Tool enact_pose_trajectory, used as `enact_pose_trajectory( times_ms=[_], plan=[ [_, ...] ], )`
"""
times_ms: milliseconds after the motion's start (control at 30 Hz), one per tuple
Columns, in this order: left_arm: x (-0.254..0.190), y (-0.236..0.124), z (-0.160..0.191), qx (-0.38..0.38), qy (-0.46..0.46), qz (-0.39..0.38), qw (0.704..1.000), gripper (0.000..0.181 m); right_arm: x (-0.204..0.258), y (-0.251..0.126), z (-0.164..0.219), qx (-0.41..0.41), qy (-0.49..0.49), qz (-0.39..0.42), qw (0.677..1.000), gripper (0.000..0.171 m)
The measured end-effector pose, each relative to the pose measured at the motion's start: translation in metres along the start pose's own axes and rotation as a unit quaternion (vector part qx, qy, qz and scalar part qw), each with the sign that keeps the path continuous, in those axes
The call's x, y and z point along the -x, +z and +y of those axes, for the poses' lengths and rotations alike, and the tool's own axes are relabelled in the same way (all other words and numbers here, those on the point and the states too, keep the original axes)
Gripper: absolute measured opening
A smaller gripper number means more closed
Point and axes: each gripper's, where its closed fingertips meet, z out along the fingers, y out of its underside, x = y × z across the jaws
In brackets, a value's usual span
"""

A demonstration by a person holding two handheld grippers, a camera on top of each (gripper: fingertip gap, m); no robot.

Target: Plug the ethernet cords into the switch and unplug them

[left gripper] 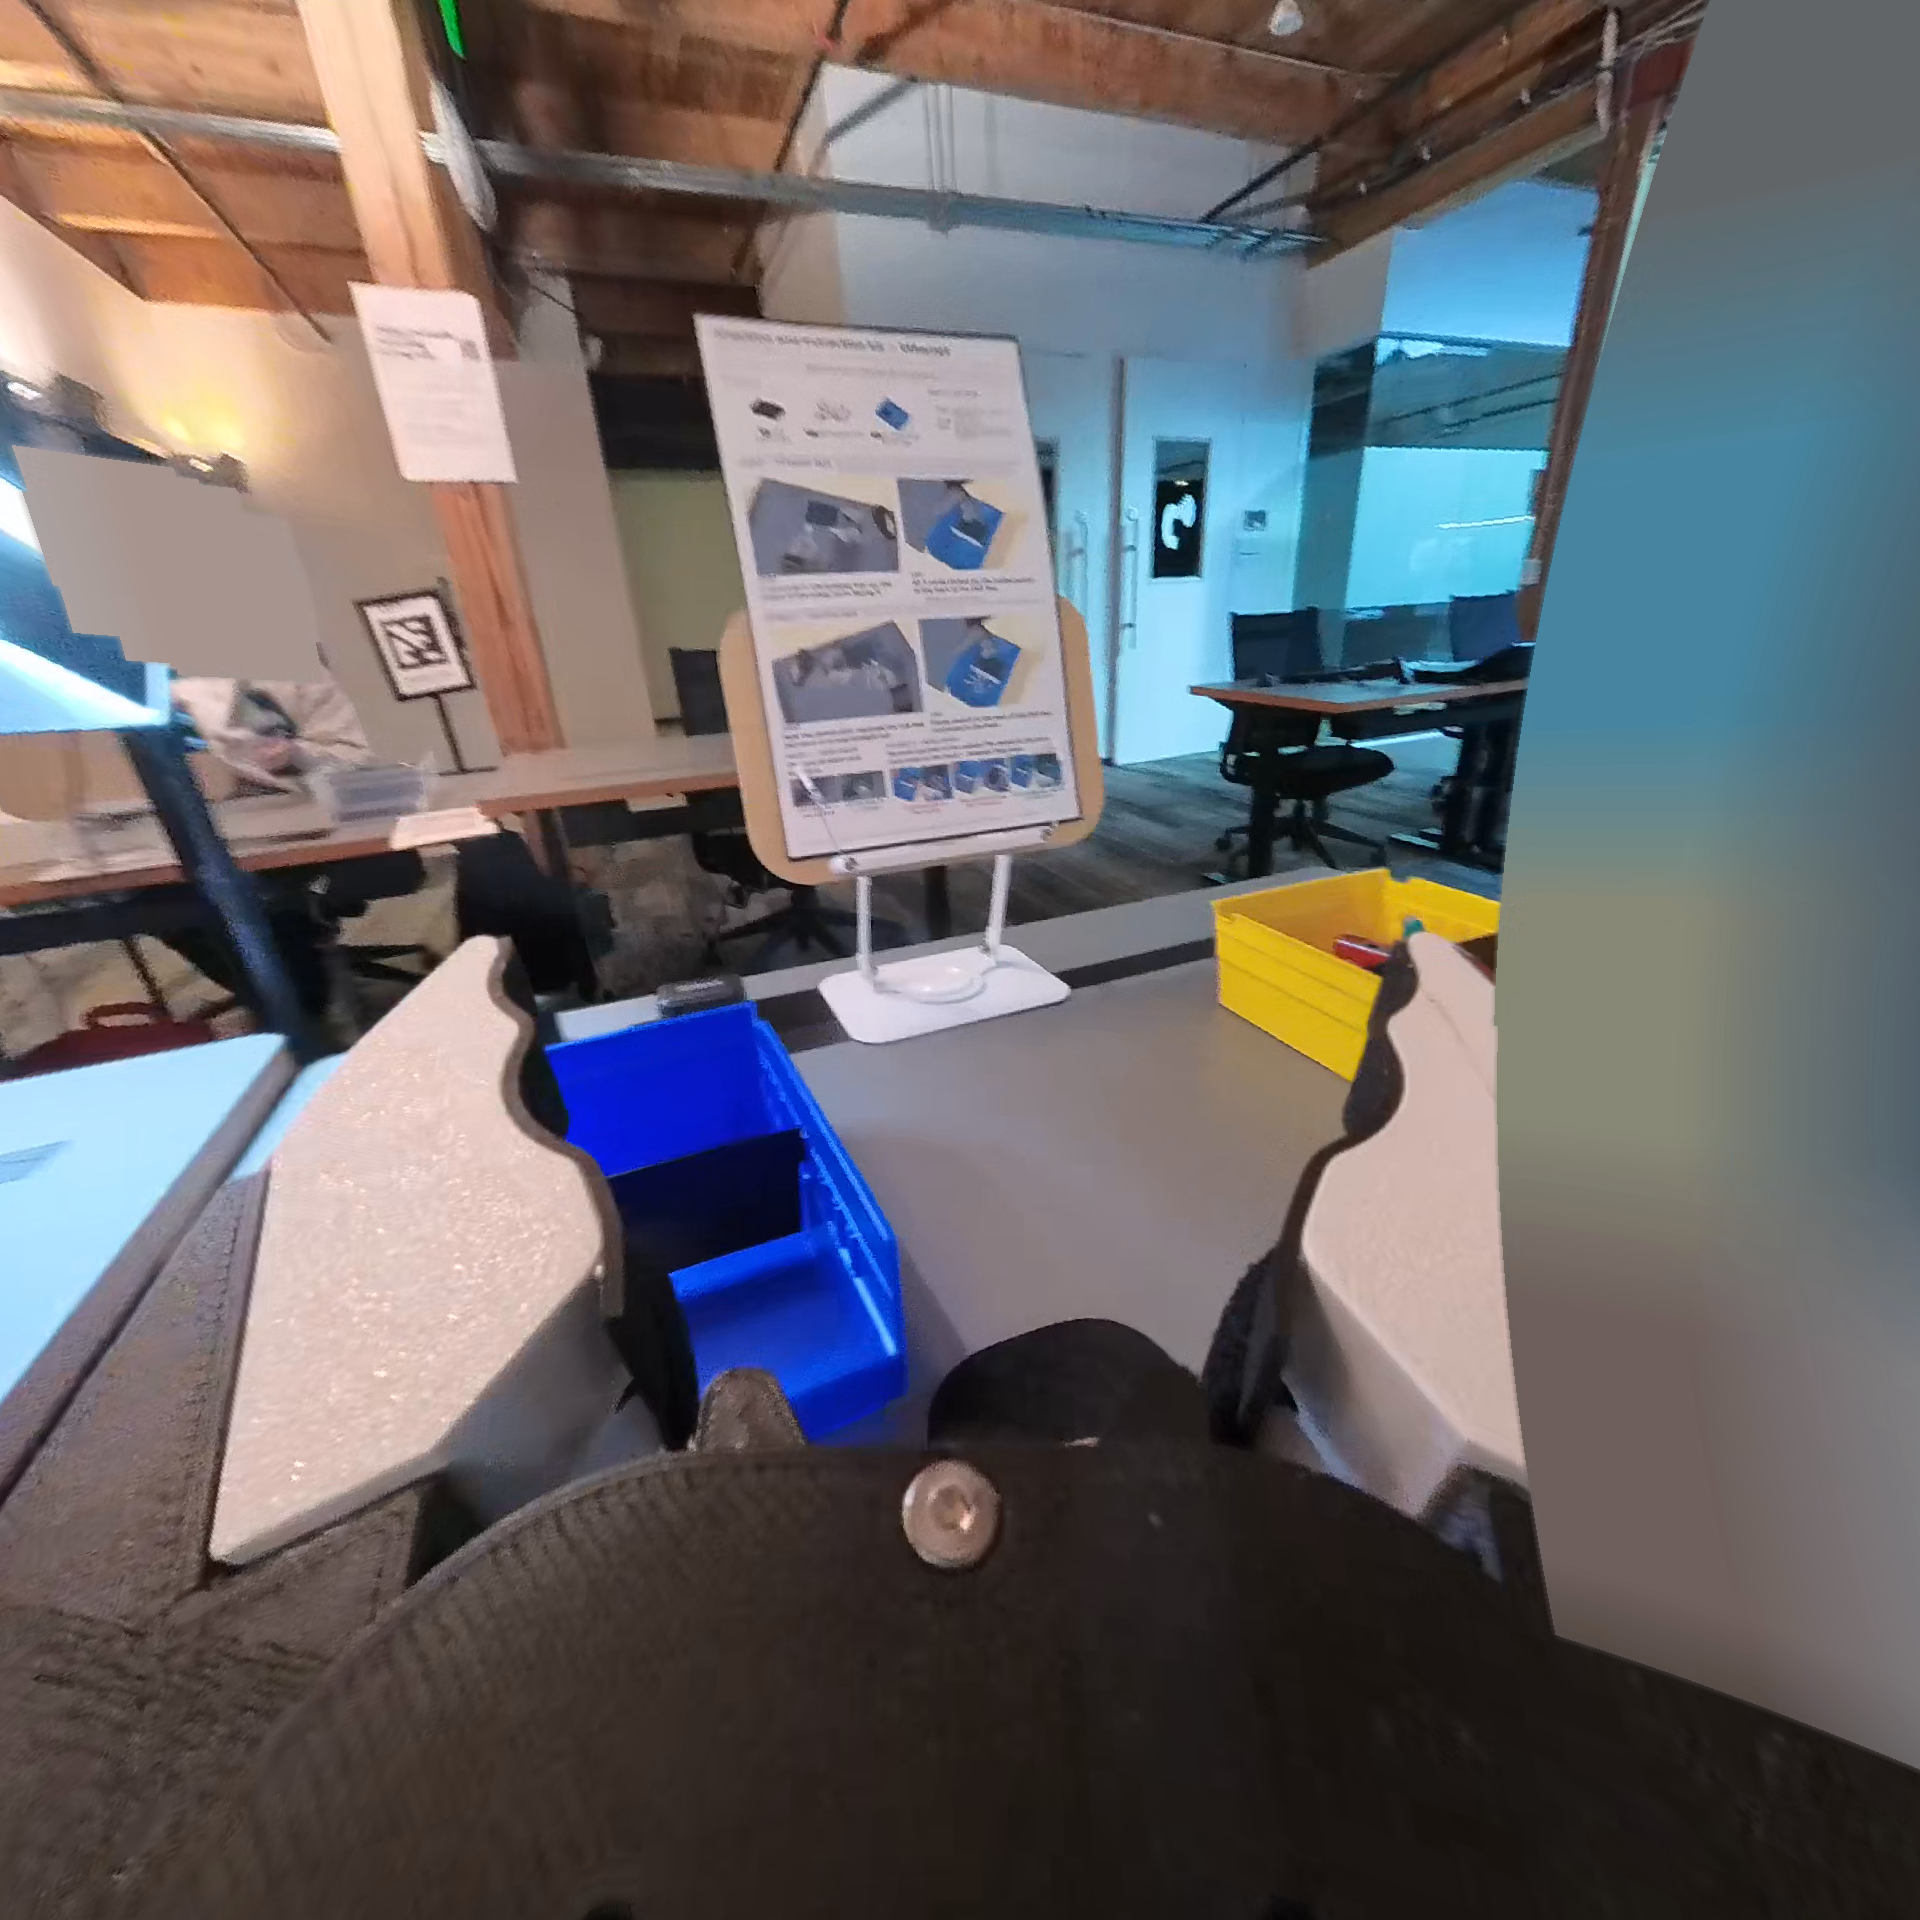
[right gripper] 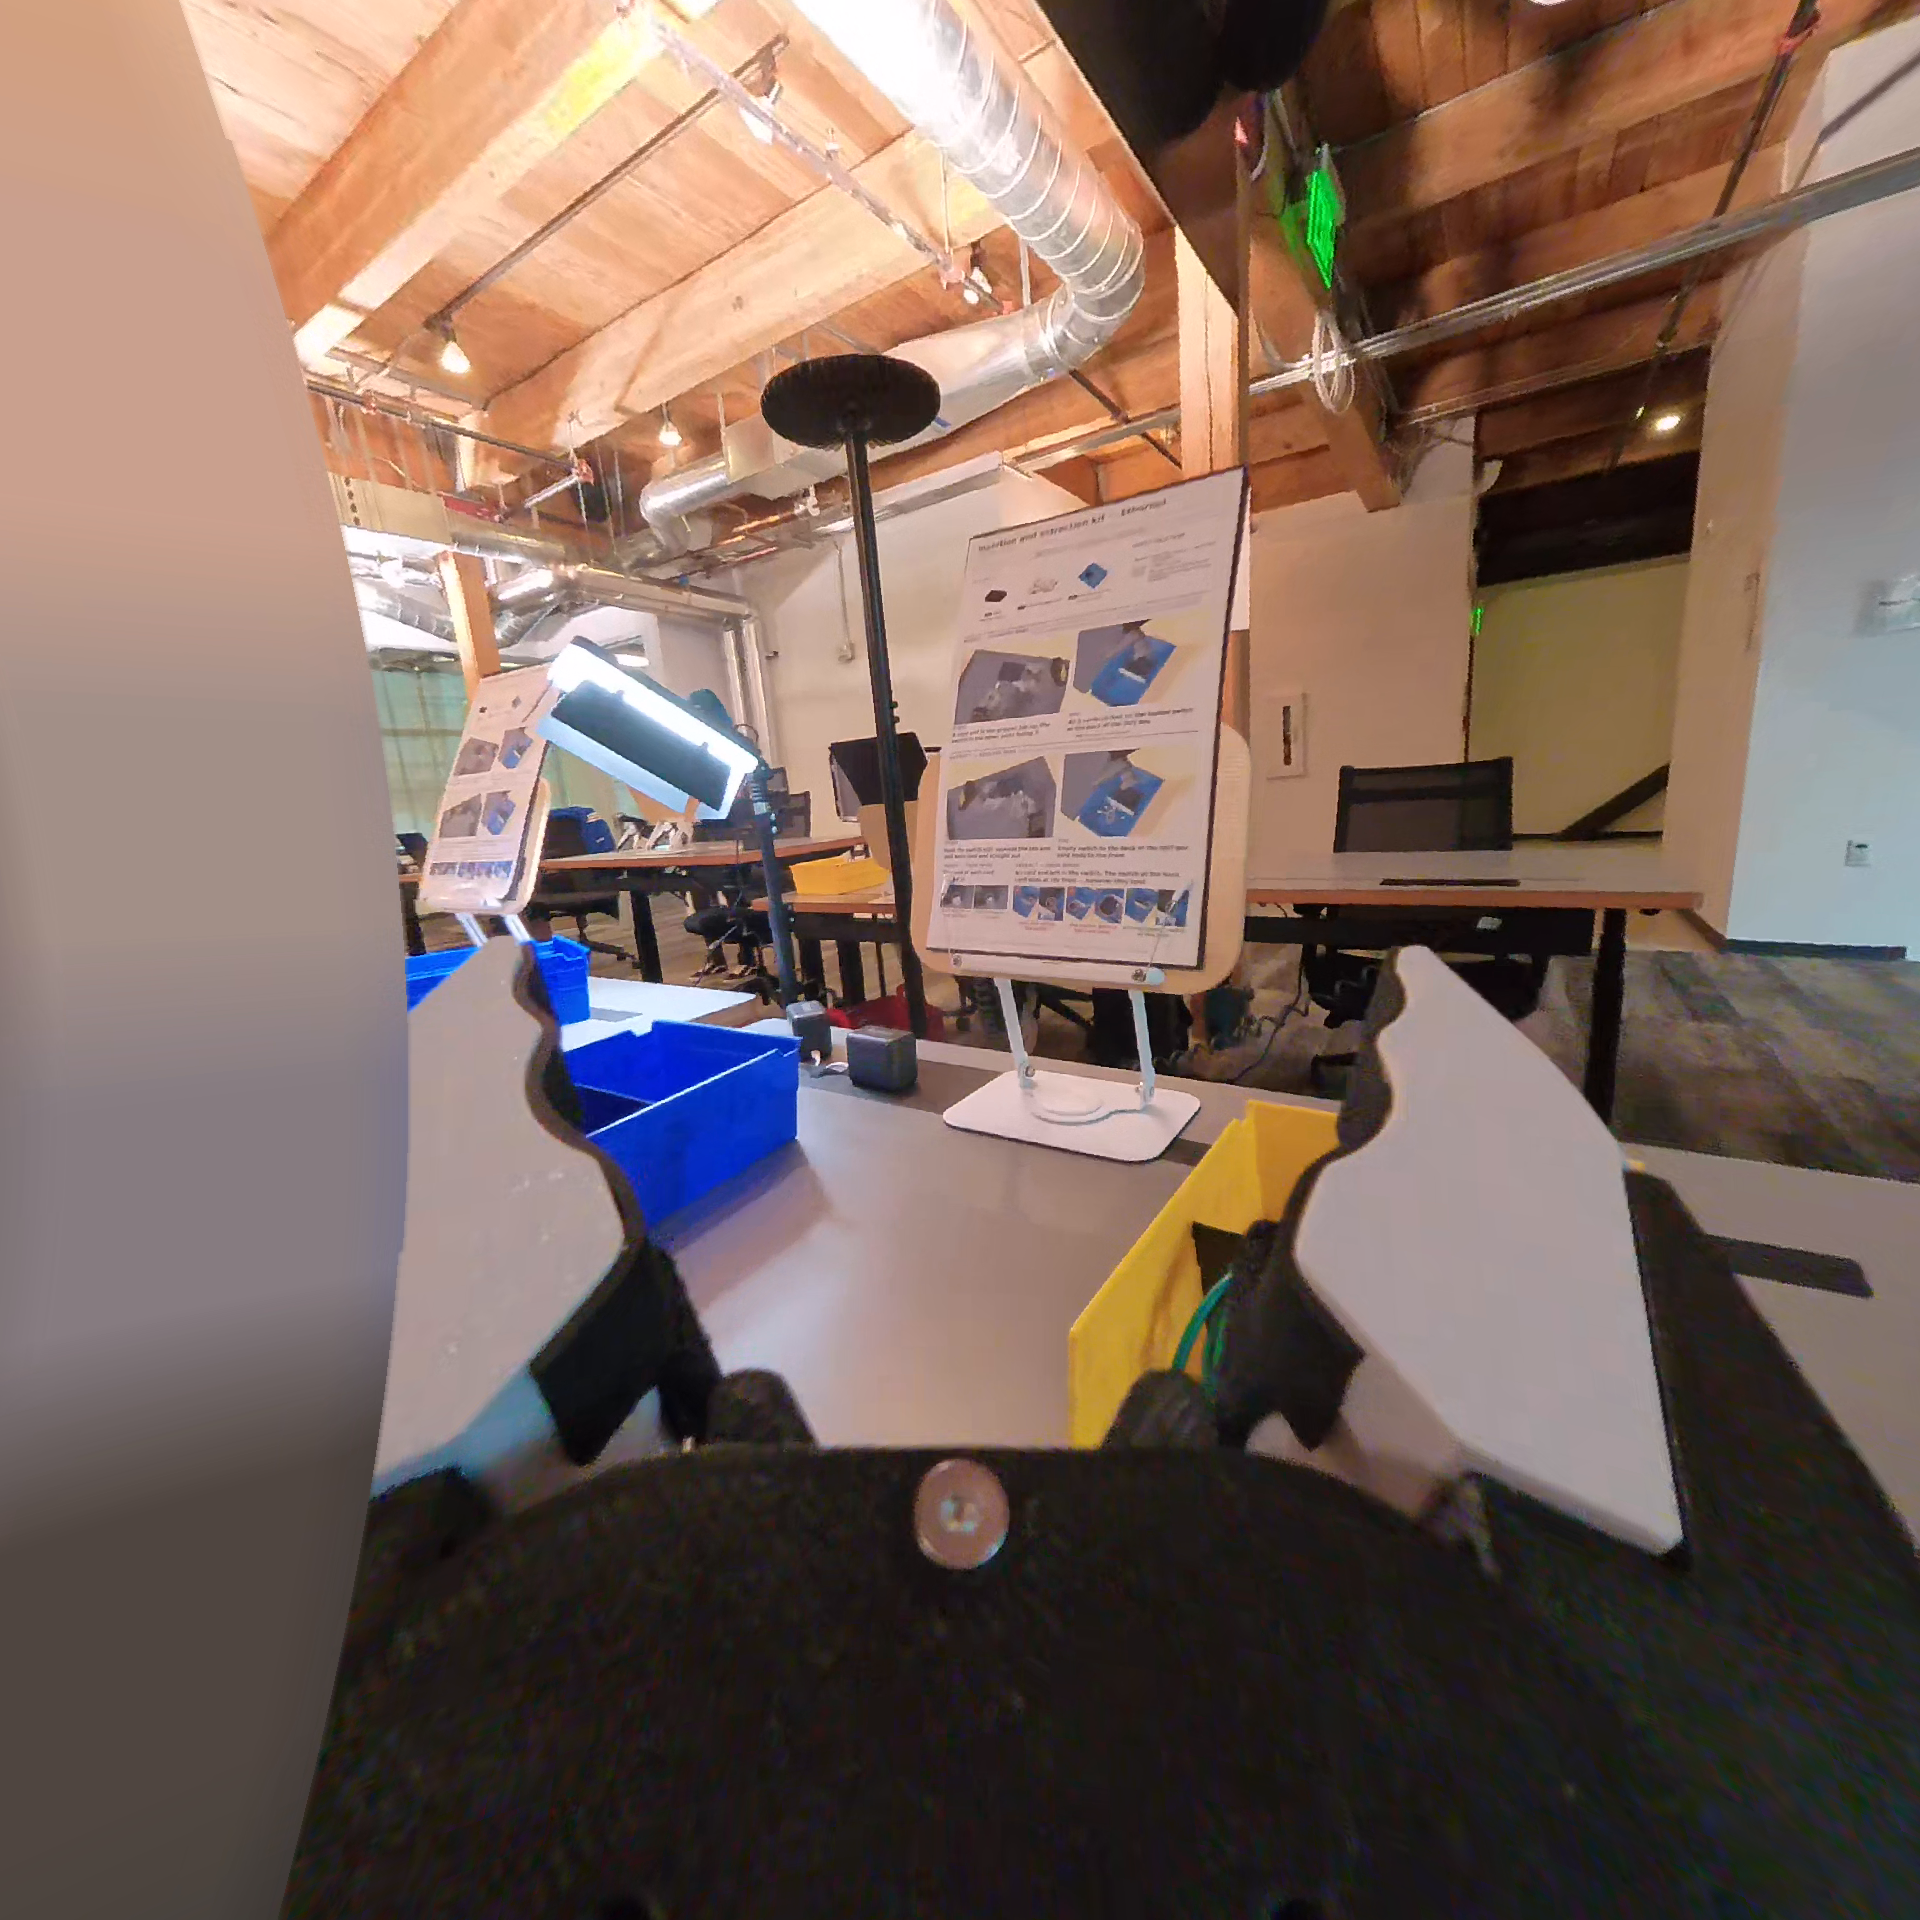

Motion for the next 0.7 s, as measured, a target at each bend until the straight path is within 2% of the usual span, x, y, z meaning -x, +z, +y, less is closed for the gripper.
enact_pose_trajectory(
  times_ms=[267, 367, 500, 567, 700],
  plan=[
    [-0.006, 0.077, 0.053, 0.082, 0.004, 0.063, 0.995, 0.144, -0.022, 0.032, 0.043, 0.099, -0.062, 0.06, 0.991, 0.139],
    [-0.018, 0.104, 0.066, 0.093, 0.007, 0.088, 0.992, 0.131, -0.033, 0.044, 0.071, 0.153, -0.088, 0.078, 0.981, 0.138],
    [-0.023, 0.135, 0.093, 0.126, -0.008, 0.088, 0.988, 0.118, -0.044, 0.063, 0.13, 0.257, -0.114, 0.07, 0.957, 0.131],
    [-0.025, 0.147, 0.105, 0.135, -0.016, 0.088, 0.987, 0.096, -0.053, 0.071, 0.162, 0.311, -0.123, 0.067, 0.94, 0.125],
    [-0.034, 0.164, 0.111, 0.097, -0.052, 0.107, 0.988, 0.032, -0.082, 0.081, 0.209, 0.388, -0.123, 0.072, 0.911, 0.109]
  ],
)
